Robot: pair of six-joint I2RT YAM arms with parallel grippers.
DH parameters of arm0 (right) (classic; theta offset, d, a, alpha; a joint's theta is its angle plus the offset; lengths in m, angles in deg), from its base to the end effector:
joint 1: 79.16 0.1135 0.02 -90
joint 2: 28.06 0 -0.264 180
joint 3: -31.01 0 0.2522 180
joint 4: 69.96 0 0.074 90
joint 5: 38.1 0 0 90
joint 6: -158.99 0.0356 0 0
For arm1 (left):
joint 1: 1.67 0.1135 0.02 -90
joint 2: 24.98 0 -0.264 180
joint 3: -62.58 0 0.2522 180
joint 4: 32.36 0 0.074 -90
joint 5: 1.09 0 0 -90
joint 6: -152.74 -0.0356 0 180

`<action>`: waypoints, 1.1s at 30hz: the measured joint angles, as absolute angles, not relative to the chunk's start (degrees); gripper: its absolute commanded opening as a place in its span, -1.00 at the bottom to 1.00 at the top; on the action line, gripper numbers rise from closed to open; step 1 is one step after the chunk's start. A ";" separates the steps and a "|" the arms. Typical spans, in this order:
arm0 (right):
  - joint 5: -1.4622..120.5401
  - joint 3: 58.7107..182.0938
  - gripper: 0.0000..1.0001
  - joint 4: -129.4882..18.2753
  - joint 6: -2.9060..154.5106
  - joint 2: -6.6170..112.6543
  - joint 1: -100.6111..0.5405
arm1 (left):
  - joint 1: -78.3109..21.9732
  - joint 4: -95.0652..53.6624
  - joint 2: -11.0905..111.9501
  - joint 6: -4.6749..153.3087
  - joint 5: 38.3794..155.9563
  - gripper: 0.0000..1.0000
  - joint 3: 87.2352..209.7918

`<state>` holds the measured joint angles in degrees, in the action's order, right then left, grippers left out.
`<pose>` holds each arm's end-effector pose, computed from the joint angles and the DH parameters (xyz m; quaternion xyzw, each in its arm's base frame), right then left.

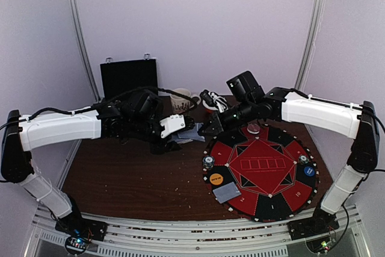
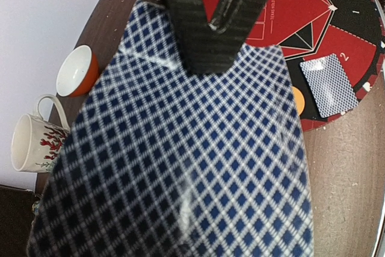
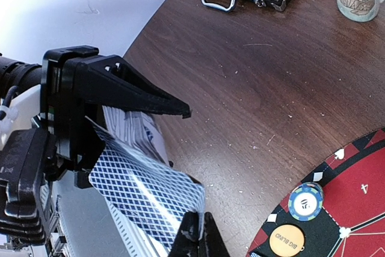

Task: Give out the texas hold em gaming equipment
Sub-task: Pick up the poker card from the face-down deck piles, then distribute the poker card in the small blind area.

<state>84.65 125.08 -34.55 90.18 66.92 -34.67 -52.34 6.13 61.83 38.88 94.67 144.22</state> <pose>0.2568 0.2792 0.3109 -0.2975 0.8127 0.4463 0.2275 0.2100 -0.2619 0.2788 0.5717 0.7188 -0.1360 0.3715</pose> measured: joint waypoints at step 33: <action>58.44 107.66 -1.00 7.87 48.30 43.29 -69.51 | -52.34 6.22 62.22 39.56 95.34 0.06 144.22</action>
<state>58.44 107.66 7.87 48.30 43.29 -69.51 -52.34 6.22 62.22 39.56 95.34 144.22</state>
